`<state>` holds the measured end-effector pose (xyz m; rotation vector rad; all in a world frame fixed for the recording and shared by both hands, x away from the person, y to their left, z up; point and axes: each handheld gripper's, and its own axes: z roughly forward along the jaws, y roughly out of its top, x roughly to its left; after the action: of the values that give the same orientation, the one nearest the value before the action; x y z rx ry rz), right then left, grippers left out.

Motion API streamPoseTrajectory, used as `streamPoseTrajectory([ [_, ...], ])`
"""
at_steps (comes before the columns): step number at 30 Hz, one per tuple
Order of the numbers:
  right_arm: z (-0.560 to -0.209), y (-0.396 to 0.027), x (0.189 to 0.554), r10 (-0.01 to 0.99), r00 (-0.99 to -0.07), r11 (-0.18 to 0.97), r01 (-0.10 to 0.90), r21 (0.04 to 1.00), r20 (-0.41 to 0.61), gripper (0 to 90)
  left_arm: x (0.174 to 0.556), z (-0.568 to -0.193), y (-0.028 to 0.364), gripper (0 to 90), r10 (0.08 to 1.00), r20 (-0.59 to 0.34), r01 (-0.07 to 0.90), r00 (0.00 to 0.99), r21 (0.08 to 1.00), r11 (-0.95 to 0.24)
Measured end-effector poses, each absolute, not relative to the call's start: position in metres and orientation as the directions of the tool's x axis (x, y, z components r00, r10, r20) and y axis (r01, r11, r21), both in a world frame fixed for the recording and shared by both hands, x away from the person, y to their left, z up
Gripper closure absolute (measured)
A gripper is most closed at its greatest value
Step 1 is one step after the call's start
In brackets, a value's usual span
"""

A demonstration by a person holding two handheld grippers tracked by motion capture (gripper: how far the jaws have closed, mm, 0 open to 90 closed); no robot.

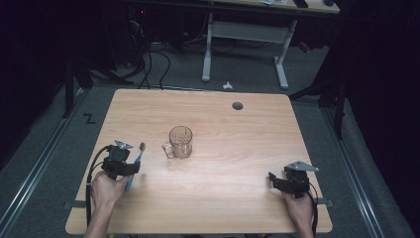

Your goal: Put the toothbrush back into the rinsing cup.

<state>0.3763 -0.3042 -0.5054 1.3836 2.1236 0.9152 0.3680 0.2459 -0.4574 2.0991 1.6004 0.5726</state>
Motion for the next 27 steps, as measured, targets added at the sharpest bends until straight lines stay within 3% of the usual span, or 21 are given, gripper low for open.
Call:
streamPoseTrajectory([
  [14, -0.505, -0.304, 0.376, 0.916, -0.400, 0.279, 0.623, 0.731, -0.009, 30.0, 0.395, -0.457, 0.243, 49.1, 0.970, 0.025, 0.812, 0.242, 0.542, -0.217],
  [27, -0.505, -0.304, 0.376, 0.916, -0.400, 0.279, 0.623, 0.731, -0.009, 30.0, 0.412, -0.464, 0.237, 55.5, 0.964, 0.053, 0.845, 0.262, 0.470, -0.255],
])
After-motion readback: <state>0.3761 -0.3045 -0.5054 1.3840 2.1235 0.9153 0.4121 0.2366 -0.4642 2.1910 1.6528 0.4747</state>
